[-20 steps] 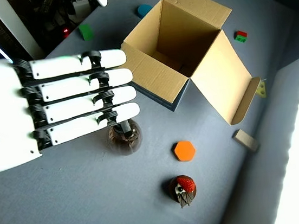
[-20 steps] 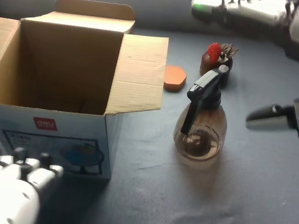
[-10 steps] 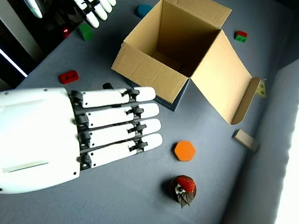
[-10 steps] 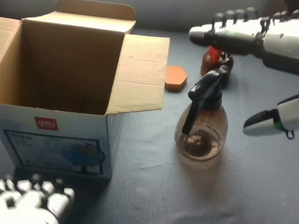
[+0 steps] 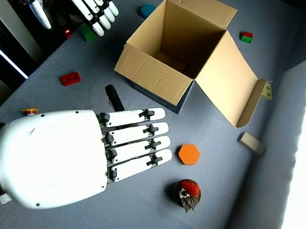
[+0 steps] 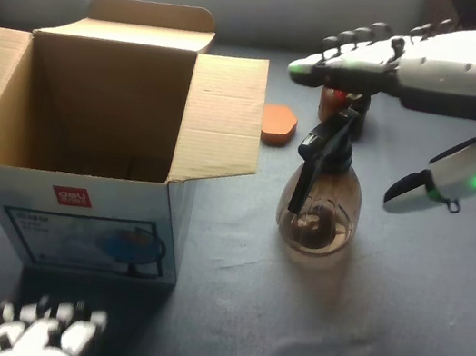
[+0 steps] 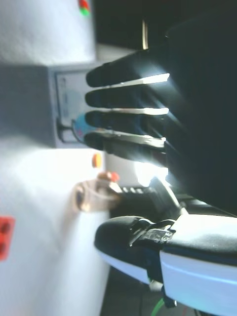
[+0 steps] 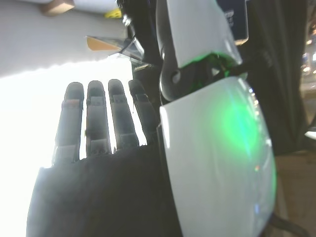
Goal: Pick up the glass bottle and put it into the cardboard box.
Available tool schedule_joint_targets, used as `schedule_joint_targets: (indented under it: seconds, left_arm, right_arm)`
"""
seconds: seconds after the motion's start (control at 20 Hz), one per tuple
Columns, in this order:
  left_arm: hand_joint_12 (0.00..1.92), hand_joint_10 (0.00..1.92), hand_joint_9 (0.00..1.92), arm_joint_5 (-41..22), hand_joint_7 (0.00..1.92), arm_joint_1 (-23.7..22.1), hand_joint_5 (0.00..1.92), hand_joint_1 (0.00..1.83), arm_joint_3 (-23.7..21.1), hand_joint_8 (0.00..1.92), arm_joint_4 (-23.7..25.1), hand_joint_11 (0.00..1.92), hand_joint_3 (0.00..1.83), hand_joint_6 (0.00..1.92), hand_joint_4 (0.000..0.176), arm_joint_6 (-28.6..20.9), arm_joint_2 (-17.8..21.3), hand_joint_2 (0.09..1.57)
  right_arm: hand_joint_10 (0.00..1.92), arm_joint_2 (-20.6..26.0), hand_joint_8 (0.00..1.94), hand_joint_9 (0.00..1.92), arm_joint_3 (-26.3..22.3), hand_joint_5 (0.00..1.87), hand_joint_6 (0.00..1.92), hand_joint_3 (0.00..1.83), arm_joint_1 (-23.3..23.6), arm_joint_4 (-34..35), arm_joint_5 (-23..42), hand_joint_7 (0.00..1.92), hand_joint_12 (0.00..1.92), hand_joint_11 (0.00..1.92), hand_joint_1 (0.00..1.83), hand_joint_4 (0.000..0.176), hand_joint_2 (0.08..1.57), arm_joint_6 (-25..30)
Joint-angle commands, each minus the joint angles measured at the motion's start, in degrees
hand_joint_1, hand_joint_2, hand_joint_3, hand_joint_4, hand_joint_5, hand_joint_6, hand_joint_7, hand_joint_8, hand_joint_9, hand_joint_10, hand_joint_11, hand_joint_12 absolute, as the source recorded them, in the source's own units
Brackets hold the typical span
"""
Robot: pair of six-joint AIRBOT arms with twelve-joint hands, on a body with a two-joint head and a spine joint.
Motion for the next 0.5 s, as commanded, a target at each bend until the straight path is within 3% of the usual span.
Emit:
schedule_joint_targets:
  seconds: [0.0,0.15,0.45]
  left_arm:
    - [0.0,0.0,0.02,-2.81,0.06,0.52,0.12,0.2,0.35,0.0,4.53,0.0,0.0,0.0,0.016,-1.28,-0.06,1.23]
    - [0.0,0.0,0.01,-2.1,0.05,2.51,0.11,0.19,1.72,0.0,5.15,0.0,0.0,0.0,0.0,-2.62,-0.62,1.21]
    - [0.0,0.0,0.0,2.13,0.03,5.59,0.06,0.17,3.99,0.0,8.31,0.0,0.0,0.0,0.0,-3.08,-1.86,1.2]
  right_arm:
    - [0.0,0.01,0.0,0.0,0.17,0.0,0.0,0.06,0.29,0.56,-2.24,0.0,0.0,0.0,1.21,0.0,0.93,0.26]
    - [0.0,-1.42,0.0,0.0,0.69,0.0,0.0,0.06,0.08,0.19,-3.07,0.0,0.0,0.0,1.21,0.0,0.93,0.26]
    - [0.0,-3.13,0.0,0.0,0.73,0.0,0.0,0.06,-0.69,-1.27,-4.67,0.0,0.0,0.0,1.21,0.0,0.93,0.25]
